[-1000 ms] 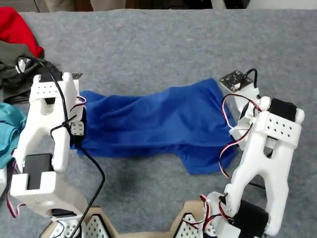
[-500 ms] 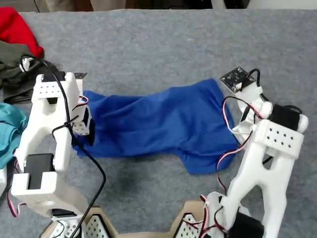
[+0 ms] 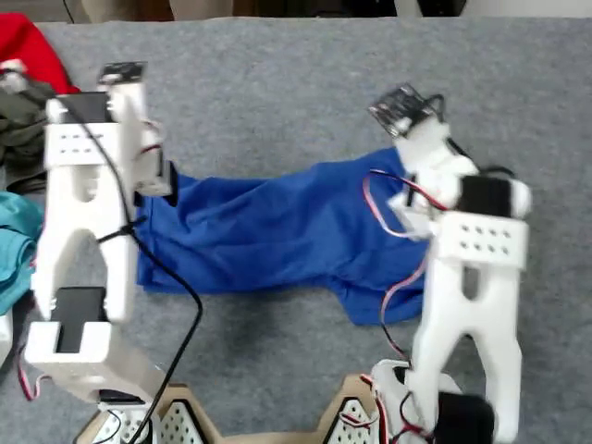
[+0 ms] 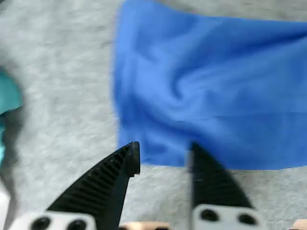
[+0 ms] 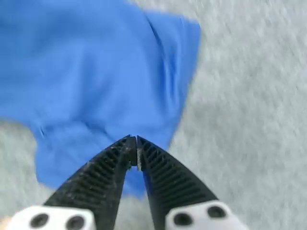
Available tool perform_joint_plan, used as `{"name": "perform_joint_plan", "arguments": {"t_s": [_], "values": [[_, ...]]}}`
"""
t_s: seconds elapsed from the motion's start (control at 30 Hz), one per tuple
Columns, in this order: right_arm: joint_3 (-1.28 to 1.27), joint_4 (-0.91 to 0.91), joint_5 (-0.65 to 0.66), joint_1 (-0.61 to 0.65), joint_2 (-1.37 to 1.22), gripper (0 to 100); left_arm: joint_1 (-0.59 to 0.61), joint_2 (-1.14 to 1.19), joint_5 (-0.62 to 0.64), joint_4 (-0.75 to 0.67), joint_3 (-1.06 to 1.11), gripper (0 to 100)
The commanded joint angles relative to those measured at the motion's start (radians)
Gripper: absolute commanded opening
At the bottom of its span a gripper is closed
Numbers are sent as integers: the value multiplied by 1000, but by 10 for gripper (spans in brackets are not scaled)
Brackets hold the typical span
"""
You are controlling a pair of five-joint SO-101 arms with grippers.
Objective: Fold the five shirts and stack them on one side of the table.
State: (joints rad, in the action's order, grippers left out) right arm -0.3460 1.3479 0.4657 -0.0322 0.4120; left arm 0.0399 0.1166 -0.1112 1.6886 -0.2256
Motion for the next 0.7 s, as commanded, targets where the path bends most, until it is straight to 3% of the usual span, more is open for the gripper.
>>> {"name": "perform_joint_plan", "arguments": {"t_s": [0.0, 0.13, 0.27, 0.5, 0.67], "values": [[84, -124, -86, 70, -127, 5, -74, 44, 75, -123, -20, 38], [160, -238, -143, 85, -346, 5, -80, 166, 157, -290, 6, 19], [283, -258, -158, 71, -585, 5, -66, 325, 155, -364, -2, 19], [535, -193, -147, -54, -888, 5, 57, 538, 152, -299, -120, 19], [702, -126, -66, -122, -1032, 5, 138, 656, 91, -230, -290, 19]]}}
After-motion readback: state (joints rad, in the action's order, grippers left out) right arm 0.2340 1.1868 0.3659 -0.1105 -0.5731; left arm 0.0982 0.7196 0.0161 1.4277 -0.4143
